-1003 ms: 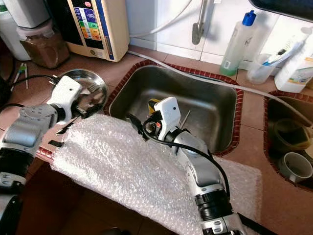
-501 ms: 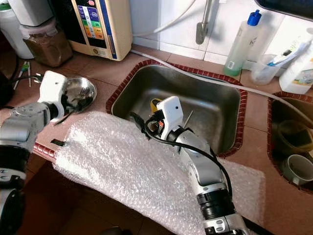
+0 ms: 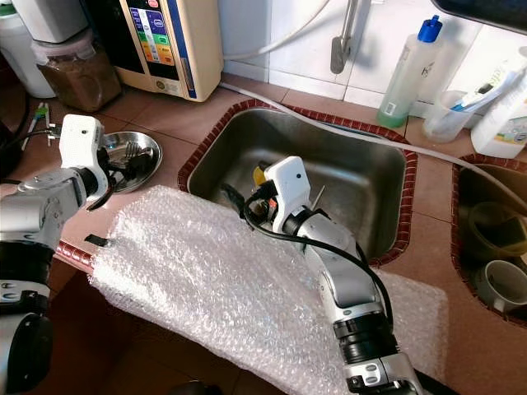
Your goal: Kitchen organization
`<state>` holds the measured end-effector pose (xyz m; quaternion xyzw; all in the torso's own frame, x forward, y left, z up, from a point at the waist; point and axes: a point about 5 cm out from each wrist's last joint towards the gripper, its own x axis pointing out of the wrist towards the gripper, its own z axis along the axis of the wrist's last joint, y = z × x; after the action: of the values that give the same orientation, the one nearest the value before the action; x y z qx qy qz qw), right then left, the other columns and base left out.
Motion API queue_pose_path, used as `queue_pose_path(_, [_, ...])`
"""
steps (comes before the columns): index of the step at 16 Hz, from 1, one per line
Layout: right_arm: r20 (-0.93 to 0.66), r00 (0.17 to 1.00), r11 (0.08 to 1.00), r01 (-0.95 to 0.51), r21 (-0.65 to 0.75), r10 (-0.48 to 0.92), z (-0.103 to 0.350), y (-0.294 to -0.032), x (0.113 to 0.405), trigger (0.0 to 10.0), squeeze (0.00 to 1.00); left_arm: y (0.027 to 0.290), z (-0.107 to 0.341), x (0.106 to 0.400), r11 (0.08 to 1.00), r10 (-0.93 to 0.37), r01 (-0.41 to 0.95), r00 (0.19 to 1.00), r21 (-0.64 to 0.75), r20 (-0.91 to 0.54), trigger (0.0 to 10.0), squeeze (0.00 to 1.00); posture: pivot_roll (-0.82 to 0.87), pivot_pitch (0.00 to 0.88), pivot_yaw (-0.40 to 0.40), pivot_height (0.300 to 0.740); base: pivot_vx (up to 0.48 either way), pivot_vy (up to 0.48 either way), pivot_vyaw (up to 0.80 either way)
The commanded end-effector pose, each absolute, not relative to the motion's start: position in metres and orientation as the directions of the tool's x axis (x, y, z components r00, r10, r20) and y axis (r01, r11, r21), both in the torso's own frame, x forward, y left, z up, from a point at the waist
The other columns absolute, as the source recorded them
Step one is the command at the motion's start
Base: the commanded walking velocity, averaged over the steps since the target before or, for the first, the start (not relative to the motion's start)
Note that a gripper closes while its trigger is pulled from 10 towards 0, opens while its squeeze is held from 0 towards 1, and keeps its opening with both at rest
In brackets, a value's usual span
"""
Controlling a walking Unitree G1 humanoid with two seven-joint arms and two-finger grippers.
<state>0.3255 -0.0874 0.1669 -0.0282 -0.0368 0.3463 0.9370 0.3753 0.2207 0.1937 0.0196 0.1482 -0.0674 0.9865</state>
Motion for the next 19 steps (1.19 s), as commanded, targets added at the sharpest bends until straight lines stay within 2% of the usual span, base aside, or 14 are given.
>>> queue_pose_path(1, [0.047,0.753,0.754,-0.652,-0.082,0.656,0.167,-0.086,0.327,10.0,0.0,0.221,0.196,0.374,0.988,-0.141,0.151,0.946,0.012,-0.292,10.0,0.0,0.0,0.094,0.053,0.74,0.0,0.0,0.0])
queue_pose_path(5, [0.043,0.745,0.746,-0.66,-0.087,0.665,0.167,-0.081,0.328,10.0,0.0,0.201,0.19,0.375,0.968,-0.233,0.251,0.906,0.006,-0.353,10.0,0.0,-0.01,0.096,0.054,0.74,0.0,0.0,0.0])
queue_pose_path(8, [0.04,0.75,0.75,-0.656,-0.088,0.661,0.166,-0.084,0.327,10.0,0.0,0.209,0.179,0.373,0.975,-0.198,0.223,0.896,0.016,-0.398,9.9,0.0,-0.01,0.098,0.061,0.74,0.0,0.0,0.0])
queue_pose_path(9, [0.039,0.755,0.755,-0.651,-0.084,0.655,0.166,-0.085,0.327,10.0,0.0,0.213,0.175,0.372,0.977,-0.184,0.211,0.895,0.023,-0.407,7.5,0.0,-0.01,0.101,0.059,0.74,0.0,0.0,0.0])
queue_pose_path(11, [0.035,0.756,0.756,-0.649,-0.082,0.653,0.164,-0.086,0.327,10.0,0.0,0.216,0.173,0.372,0.979,-0.176,0.204,0.894,0.026,-0.412,4.7,0.0,-0.01,0.103,0.058,0.74,0.0,0.0,0.0])
queue_pose_path(12, [0.034,0.756,0.756,-0.65,-0.082,0.654,0.164,-0.086,0.327,10.0,0.0,0.216,0.172,0.372,0.979,-0.175,0.203,0.891,0.023,-0.419,2.9,0.0,-0.01,0.102,0.057,0.74,0.0,0.0,0.0])
queue_pose_path(13, [0.034,0.755,0.755,-0.651,-0.081,0.655,0.164,-0.085,0.327,10.0,0.0,0.217,0.171,0.372,0.979,-0.176,0.204,0.889,0.021,-0.422,0.7,0.0,-0.01,0.102,0.057,0.74,0.0,0.0,0.0])
queue_pose_path(14, [0.039,0.752,0.752,-0.654,-0.081,0.658,0.165,-0.084,0.327,10.0,0.0,0.218,0.17,0.371,0.979,-0.173,0.203,0.886,0.024,-0.43,0.0,0.0,-0.01,0.102,0.057,0.74,0.0,0.0,0.0])
queue_pose_path(19, [0.089,0.69,0.695,-0.716,-0.059,0.718,0.172,-0.08,0.32,10.0,0.0,0.221,0.166,0.37,0.979,-0.177,0.203,0.88,0.011,-0.441,0.0,0.0,-0.01,0.101,0.055,0.74,0.0,0.0,0.0])
